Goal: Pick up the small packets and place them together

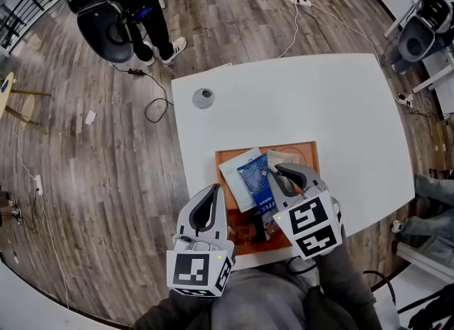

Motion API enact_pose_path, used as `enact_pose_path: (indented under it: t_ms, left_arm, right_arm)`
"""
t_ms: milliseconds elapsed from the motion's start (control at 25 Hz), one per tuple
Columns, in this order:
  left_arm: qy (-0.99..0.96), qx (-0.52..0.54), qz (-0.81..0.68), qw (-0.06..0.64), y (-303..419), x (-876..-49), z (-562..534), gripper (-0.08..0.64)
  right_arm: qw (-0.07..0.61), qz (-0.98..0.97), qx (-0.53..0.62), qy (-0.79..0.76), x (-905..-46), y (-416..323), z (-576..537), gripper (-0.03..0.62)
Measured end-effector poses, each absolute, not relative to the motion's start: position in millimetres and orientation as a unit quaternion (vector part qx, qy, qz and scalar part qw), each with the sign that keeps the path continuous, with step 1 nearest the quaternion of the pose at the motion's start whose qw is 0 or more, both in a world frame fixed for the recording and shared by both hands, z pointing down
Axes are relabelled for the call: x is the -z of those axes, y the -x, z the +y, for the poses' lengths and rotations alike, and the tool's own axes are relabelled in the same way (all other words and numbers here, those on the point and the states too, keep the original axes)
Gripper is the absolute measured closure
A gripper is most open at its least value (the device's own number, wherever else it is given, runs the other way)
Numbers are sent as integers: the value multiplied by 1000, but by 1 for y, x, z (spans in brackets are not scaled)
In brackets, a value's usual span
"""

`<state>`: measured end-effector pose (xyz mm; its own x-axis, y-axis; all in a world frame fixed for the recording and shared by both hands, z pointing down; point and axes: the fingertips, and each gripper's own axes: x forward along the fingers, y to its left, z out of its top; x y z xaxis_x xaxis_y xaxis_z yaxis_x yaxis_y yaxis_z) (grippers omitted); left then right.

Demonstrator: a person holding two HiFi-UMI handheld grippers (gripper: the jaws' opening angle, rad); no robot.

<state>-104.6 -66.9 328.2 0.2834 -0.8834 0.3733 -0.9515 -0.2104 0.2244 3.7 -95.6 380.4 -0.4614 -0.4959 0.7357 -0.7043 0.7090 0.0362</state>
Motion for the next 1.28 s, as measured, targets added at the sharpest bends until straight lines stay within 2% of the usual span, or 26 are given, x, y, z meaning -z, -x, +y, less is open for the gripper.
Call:
enact_pose_path:
  t_ms: [440,1280]
  left_arm:
    - [-768,-80,-601,206,110,-330,-64,565]
    - [-797,-68,-572,183,94,-307,-20,565]
  right_arm:
    - [345,-862,-156,-338,-379,7,-93,426]
    - [325,-852,-127,-390,-346,-13,-42,426]
